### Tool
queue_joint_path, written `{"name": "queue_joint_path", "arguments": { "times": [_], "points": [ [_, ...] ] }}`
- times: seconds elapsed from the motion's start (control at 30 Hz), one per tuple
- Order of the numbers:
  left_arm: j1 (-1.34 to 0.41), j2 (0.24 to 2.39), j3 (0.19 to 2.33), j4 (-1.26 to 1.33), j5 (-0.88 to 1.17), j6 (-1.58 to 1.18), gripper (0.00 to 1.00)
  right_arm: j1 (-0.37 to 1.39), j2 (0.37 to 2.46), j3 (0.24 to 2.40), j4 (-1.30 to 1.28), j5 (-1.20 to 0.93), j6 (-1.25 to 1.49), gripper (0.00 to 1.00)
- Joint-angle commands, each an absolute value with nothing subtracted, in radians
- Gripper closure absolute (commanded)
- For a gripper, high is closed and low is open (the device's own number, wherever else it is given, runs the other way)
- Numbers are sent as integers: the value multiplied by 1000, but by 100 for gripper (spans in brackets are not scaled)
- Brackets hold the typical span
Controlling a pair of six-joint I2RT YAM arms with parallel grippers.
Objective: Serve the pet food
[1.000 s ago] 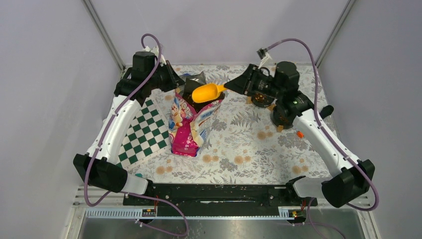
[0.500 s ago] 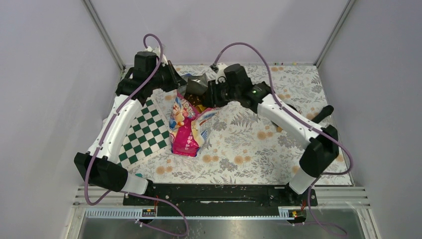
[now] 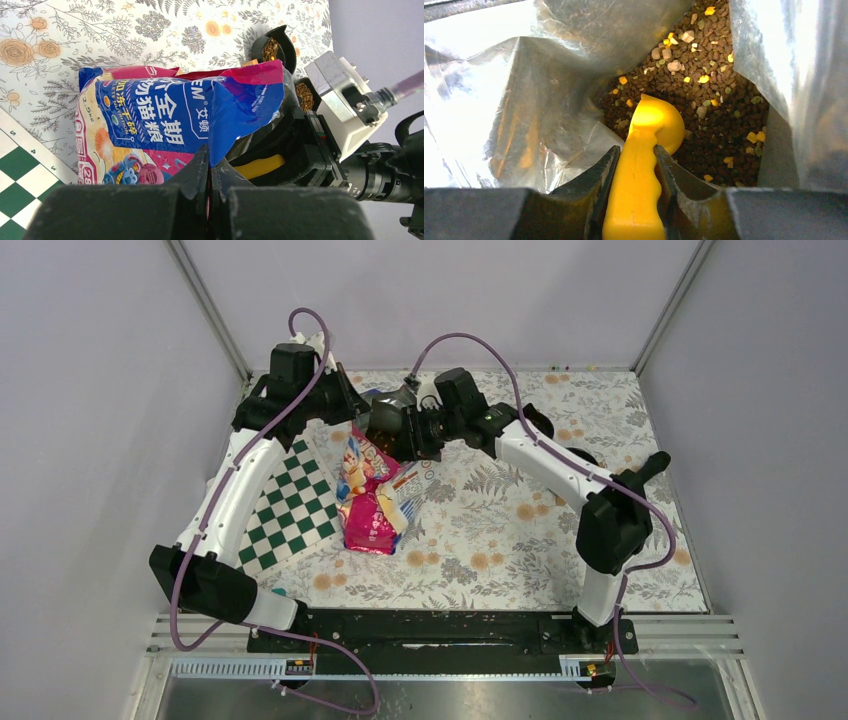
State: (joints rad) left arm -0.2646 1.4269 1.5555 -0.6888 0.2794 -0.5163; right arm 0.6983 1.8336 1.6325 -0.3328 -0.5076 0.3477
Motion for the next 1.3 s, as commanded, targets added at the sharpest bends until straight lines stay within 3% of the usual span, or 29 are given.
{"name": "queue_joint_path", "arguments": {
  "times": [0.0, 0.23, 0.6, 1.27],
  "points": [
    [-271, 1404, 1624, -613, 313, -516, 100, 711, 1885, 1646, -255, -729, 450, 100],
    [-271, 1398, 1629, -627, 292, -502, 100, 672, 1838, 1618, -137, -798, 609, 100],
    [-270, 1391, 1637, -643, 265, -479, 100, 586, 1745, 1497, 313, -880, 1096, 100],
    [-259, 1356, 1657, -673, 197, -446, 100, 489, 1588, 1528, 78, -761, 1048, 100]
  ]
}}
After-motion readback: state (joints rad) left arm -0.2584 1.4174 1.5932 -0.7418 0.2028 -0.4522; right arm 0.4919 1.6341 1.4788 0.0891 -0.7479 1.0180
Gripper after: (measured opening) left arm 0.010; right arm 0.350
